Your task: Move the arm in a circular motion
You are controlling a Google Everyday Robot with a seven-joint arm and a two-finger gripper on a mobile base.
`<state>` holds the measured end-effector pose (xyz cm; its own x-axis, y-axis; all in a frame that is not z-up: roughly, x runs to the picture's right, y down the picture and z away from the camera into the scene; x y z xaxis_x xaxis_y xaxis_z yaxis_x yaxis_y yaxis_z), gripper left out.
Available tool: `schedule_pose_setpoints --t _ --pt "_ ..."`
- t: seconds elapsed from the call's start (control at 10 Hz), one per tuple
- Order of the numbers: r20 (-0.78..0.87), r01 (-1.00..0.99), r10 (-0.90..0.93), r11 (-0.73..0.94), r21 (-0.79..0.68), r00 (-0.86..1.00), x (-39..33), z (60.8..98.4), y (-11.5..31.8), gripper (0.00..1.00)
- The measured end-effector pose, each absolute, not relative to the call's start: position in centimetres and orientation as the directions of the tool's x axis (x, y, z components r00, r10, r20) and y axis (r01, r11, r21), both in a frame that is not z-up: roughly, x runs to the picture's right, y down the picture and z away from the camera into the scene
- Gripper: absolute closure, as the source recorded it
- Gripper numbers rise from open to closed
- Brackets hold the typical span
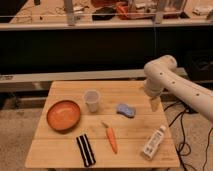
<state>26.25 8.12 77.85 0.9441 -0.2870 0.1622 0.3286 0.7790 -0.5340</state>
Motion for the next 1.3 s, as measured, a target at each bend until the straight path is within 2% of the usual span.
schedule_pose_setpoints --t 0.4,0.6,0.8,1.3 --pt "0.141 0.262 -0.221 0.807 -0.530 0.965 31.4 71.9 13.6 0.20" --pt "0.145 0.271 -0.229 0.812 -0.517 0.963 30.8 70.1 14.1 0.20" --pt "0.165 0.296 -0.246 0.814 -0.499 0.955 28.2 68.9 14.1 0.20" --pt "0.265 0.400 -0.308 0.795 -0.456 0.914 16.0 67.3 13.6 0.20"
